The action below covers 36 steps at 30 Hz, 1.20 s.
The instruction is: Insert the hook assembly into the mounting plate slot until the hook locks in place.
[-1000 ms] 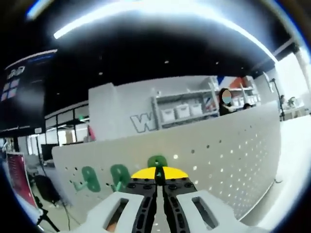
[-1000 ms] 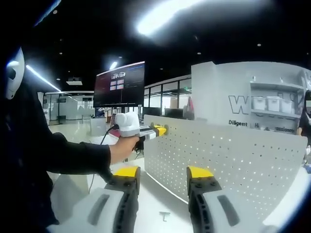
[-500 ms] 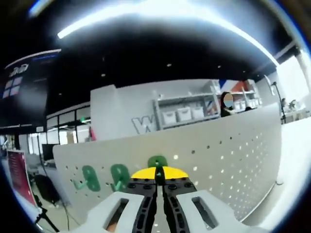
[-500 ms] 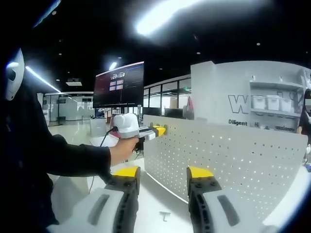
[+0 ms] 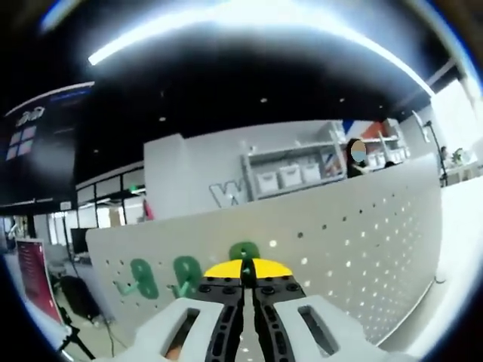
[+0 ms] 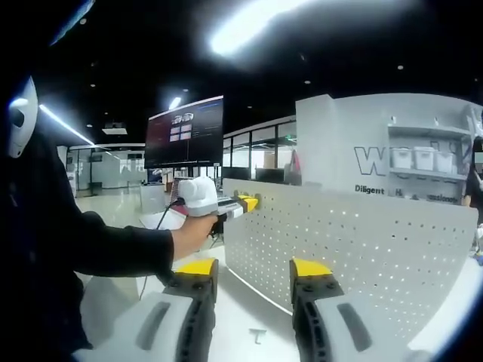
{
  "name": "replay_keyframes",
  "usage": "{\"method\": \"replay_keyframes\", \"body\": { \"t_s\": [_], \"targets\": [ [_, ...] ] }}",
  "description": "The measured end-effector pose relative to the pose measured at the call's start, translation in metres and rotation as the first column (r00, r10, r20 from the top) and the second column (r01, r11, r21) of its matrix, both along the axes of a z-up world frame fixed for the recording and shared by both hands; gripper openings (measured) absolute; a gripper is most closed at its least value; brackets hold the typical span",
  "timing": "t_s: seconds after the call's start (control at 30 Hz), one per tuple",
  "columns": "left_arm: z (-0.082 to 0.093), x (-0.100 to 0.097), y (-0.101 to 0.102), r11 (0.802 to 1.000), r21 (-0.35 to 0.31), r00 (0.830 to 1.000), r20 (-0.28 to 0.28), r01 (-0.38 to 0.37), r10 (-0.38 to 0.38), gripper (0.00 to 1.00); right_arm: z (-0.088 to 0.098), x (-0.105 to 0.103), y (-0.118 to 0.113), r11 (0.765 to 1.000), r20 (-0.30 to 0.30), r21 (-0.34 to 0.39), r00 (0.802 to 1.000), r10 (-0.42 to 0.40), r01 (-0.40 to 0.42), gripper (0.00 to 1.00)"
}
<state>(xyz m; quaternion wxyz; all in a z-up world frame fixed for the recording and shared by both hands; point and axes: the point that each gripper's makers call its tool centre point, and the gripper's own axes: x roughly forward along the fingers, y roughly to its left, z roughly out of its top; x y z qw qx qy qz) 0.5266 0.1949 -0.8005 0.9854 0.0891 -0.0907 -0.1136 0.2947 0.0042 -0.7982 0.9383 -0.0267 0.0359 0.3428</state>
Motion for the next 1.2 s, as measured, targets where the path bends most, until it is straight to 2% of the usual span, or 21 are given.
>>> {"method": "replay_keyframes", "body": {
  "t_s": [0.13,0.2,0.37,0.57,0.7,0.83,1.2],
  "targets": [
    [0.000,0.001,-0.001,0.999,0.035,1.000,0.021,-0.016,0.016,0.02,0.000,0.000,-0.001,1.000,-0.002,-0.002,1.000,-0.002,0.002,0.36],
    [-0.003,0.003,0.000,0.999,0.046,1.000,0.014,-0.019,0.019,0.02,0.000,0.001,0.000,1.000,-0.003,-0.002,1.000,0.000,0.000,0.36],
    [-0.001,0.002,0.000,0.998,0.056,0.999,0.028,-0.016,0.015,0.03,0.000,0.002,0.001,1.000,-0.003,-0.003,1.000,0.001,-0.001,0.36],
    [-0.001,0.003,0.002,1.000,0.003,1.000,0.001,0.004,-0.004,0.03,-0.003,0.004,0.003,1.000,-0.008,-0.005,1.000,0.005,-0.005,0.36],
    [-0.003,0.002,0.001,1.000,0.003,1.000,-0.013,0.011,-0.011,0.05,-0.005,0.005,0.004,1.000,-0.012,-0.009,1.000,0.007,-0.007,0.36],
    [-0.003,0.000,0.005,0.999,-0.031,1.000,-0.022,0.022,-0.023,0.10,-0.004,0.005,0.005,1.000,-0.011,-0.009,1.000,0.009,-0.009,0.36],
    [0.001,-0.016,0.004,0.997,-0.052,0.999,-0.022,0.048,-0.049,0.21,-0.005,0.005,0.008,1.000,-0.007,-0.015,1.000,0.010,-0.011,0.36]
  ]
}}
